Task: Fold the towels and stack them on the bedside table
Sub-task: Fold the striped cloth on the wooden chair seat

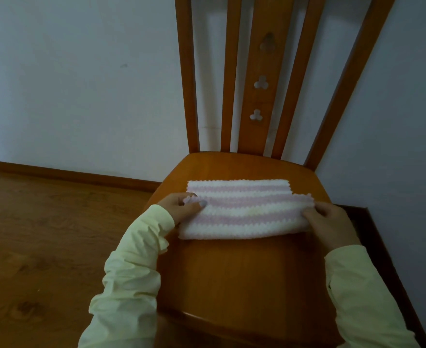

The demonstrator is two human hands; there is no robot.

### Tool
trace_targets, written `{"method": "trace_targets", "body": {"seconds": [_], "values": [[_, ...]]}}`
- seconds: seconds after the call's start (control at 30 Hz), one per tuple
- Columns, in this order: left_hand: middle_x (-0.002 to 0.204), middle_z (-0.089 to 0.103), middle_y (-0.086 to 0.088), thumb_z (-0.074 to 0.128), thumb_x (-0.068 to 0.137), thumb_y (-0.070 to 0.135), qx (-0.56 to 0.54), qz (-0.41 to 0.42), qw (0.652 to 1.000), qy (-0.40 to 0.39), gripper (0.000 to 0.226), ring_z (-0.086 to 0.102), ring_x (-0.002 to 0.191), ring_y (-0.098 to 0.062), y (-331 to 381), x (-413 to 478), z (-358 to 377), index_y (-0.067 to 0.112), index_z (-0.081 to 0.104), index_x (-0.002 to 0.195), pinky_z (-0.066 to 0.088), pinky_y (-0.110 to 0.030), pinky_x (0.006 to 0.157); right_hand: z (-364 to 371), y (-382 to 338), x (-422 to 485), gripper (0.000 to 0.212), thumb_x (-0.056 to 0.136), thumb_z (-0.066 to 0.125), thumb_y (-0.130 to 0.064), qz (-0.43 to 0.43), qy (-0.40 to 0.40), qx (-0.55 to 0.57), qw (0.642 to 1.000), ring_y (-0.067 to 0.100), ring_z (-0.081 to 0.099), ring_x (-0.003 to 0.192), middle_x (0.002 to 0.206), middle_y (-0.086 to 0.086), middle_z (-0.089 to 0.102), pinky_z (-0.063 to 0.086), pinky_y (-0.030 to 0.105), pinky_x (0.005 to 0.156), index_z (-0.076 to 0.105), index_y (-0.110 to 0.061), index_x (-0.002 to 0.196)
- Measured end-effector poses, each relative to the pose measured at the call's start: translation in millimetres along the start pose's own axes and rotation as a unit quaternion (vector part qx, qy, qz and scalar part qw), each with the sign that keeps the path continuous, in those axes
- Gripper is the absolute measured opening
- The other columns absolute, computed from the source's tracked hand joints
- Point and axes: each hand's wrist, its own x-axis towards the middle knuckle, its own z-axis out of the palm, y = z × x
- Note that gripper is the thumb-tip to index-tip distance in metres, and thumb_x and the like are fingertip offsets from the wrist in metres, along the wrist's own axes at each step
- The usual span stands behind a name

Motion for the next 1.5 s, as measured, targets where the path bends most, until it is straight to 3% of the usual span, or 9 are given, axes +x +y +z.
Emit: {"method": "trace_targets", "body": {"seconds": [0.17, 0.23, 0.33, 0.67, 0.93, 1.07, 1.2, 1.37, 1.5], "values": [[0.089, 0.058, -0.001, 0.051, 0.091, 0.036, -0.022, -0.050, 0.994, 0.093, 0.018, 0.050, 0.098, -0.027, 11, 3, 4, 0.019, 0.058, 0.091, 0.039, -0.028, 0.077, 12, 1, 6, 0.030, 0.095, 0.045, -0.013, -0.027, 0.033, 0.022, 0.999, 0.020, 0.050, 0.102, 0.109, 0.006, 0.055, 0.038, 0.029, 0.084, 0.054, -0.006, 0.122], [0.119, 0.058, -0.011, 0.050, 0.091, 0.038, -0.031, -0.083, 0.991, 0.099, 0.041, 0.050, 0.113, -0.032, 10, 7, 6, 0.013, 0.053, 0.122, 0.039, -0.035, 0.093, 16, 1, 7, 0.029, 0.096, 0.043, -0.015, -0.034, 0.019, 0.020, 0.999, 0.022, 0.051, 0.106, 0.110, 0.005, 0.055, 0.039, 0.030, 0.084, 0.055, -0.008, 0.121], [0.139, 0.045, -0.013, 0.052, 0.088, 0.041, 0.008, -0.097, 0.992, 0.085, 0.059, 0.043, 0.127, -0.033, 5, 10, 5, 0.011, 0.038, 0.137, 0.034, -0.041, 0.105, 21, 3, 10, 0.029, 0.097, 0.041, -0.017, -0.031, 0.002, -0.007, 0.999, 0.026, 0.051, 0.107, 0.110, 0.007, 0.055, 0.036, 0.029, 0.082, 0.055, -0.012, 0.122], [0.128, 0.055, -0.014, 0.050, 0.092, 0.022, 0.055, -0.089, 0.984, 0.144, 0.033, 0.050, 0.116, -0.032, -6, 14, 0, 0.007, 0.051, 0.122, 0.038, -0.032, 0.082, 40, 1, 23, 0.035, 0.099, 0.037, -0.019, -0.002, 0.007, -0.011, 1.000, 0.034, 0.047, 0.118, 0.129, 0.018, 0.052, 0.036, 0.032, 0.088, 0.049, -0.005, 0.128], [0.129, 0.054, -0.015, 0.046, 0.094, 0.018, 0.055, -0.117, 0.969, 0.208, 0.035, 0.050, 0.118, -0.032, -12, 21, 6, 0.008, 0.048, 0.127, 0.043, -0.038, 0.093, 45, 7, 25, 0.029, 0.095, 0.045, -0.014, 0.050, 0.050, 0.045, 0.996, 0.031, 0.051, 0.107, 0.127, 0.017, 0.052, 0.037, 0.033, 0.082, 0.047, -0.007, 0.123], [0.124, 0.057, -0.014, 0.048, 0.092, 0.017, 0.064, -0.129, 0.966, 0.212, 0.035, 0.053, 0.112, -0.031, -13, 24, 8, 0.009, 0.048, 0.127, 0.043, -0.035, 0.086, 45, 7, 25, 0.034, 0.095, 0.044, -0.009, 0.016, 0.036, 0.042, 0.998, 0.030, 0.045, 0.124, 0.137, 0.009, 0.047, 0.041, 0.038, 0.093, 0.051, -0.019, 0.126], [0.121, 0.058, -0.013, 0.049, 0.092, 0.020, 0.080, -0.132, 0.964, 0.216, 0.035, 0.055, 0.109, -0.030, -13, 24, 9, 0.012, 0.047, 0.126, 0.044, -0.035, 0.083, 46, 10, 23, 0.032, 0.095, 0.039, -0.002, 0.003, 0.031, 0.025, 0.999, 0.033, 0.045, 0.123, 0.136, 0.013, 0.049, 0.040, 0.035, 0.094, 0.063, -0.012, 0.113], [0.128, 0.054, -0.011, 0.051, 0.091, 0.031, 0.061, -0.143, 0.960, 0.232, 0.039, 0.052, 0.116, -0.032, -15, 21, 6, 0.016, 0.046, 0.127, 0.044, -0.042, 0.092, 46, 9, 23, 0.032, 0.093, 0.044, -0.004, 0.007, 0.027, 0.013, 1.000, 0.032, 0.042, 0.128, 0.139, 0.015, 0.047, 0.037, 0.039, 0.104, 0.058, -0.008, 0.121], [0.141, 0.041, -0.007, 0.050, 0.089, 0.038, 0.249, -0.038, 0.932, 0.262, 0.044, 0.037, 0.130, -0.028, -10, 21, 13, 0.024, 0.045, 0.131, 0.035, -0.043, 0.105, 47, 10, 23, 0.039, 0.092, 0.050, -0.011, -0.017, 0.031, -0.079, 0.996, 0.031, 0.036, 0.132, 0.143, 0.013, 0.042, 0.031, 0.041, 0.108, 0.051, -0.009, 0.130]]}}
